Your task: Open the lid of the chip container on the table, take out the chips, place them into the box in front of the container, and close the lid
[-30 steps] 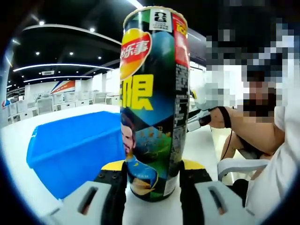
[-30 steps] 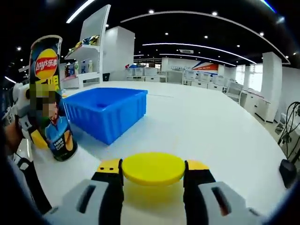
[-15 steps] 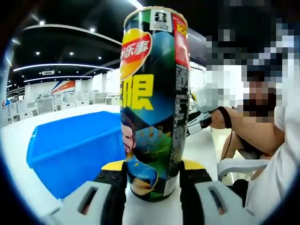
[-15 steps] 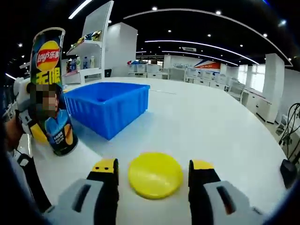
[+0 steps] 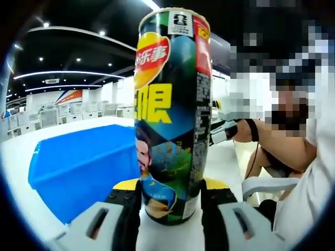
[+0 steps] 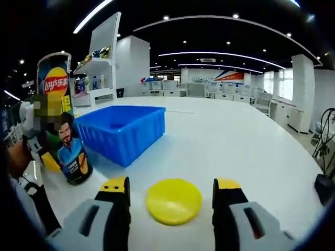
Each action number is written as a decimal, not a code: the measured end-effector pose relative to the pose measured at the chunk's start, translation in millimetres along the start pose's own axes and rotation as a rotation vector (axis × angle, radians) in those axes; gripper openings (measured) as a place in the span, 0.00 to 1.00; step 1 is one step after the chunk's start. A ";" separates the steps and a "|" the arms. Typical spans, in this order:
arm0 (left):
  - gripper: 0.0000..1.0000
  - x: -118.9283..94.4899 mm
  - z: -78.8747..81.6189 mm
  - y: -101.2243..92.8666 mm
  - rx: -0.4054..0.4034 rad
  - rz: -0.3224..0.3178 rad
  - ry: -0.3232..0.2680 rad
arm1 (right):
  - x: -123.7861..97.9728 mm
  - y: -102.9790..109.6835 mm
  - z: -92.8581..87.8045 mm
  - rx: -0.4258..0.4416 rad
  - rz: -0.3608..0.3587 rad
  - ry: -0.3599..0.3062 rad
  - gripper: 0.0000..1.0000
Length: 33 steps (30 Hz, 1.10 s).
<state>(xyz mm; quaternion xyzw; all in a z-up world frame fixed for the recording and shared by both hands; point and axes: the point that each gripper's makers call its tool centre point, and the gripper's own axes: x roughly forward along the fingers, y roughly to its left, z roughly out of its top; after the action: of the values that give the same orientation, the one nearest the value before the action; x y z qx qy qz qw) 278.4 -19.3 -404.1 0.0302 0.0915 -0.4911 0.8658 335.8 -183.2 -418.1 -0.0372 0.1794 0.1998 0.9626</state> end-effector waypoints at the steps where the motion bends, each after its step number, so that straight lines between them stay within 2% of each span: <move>1: 0.47 -0.4 0.8 0.5 -0.001 0.001 -0.003 | -0.3 0.3 0.1 0.002 0.001 -0.001 0.61; 5: 0.53 -2.6 5.8 1.8 0.002 -0.013 -0.020 | -2.4 0.1 0.6 -0.007 -0.002 -0.002 0.60; 11: 0.64 -6.9 20.1 -3.1 0.039 -0.092 -0.062 | -6.7 2.8 6.2 -0.022 0.002 -0.016 0.59; 13: 0.63 -8.2 26.9 -2.2 0.036 -0.112 -0.082 | -8.6 4.1 8.8 -0.029 0.004 -0.021 0.59; 15: 0.63 -8.2 38.1 -3.2 0.030 -0.130 -0.129 | -10.2 5.2 10.7 -0.035 0.005 -0.025 0.58; 19: 0.61 -4.5 48.3 -0.1 0.033 -0.117 -0.164 | -13.1 6.9 14.2 -0.050 0.008 -0.030 0.58; 26: 0.49 -0.1 49.9 -3.9 0.033 -0.128 -0.185 | -16.7 5.7 20.7 -0.042 0.001 -0.050 0.55; 33: 0.49 -1.8 50.0 -4.0 0.042 -0.129 -0.193 | -14.7 8.8 17.2 -0.042 0.010 -0.042 0.54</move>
<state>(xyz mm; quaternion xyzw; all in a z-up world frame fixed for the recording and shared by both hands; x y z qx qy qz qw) 280.5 -27.0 -354.5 -0.0050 -0.0006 -0.5482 0.8364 325.4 -178.1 -396.7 -0.0522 0.1553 0.2088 0.9641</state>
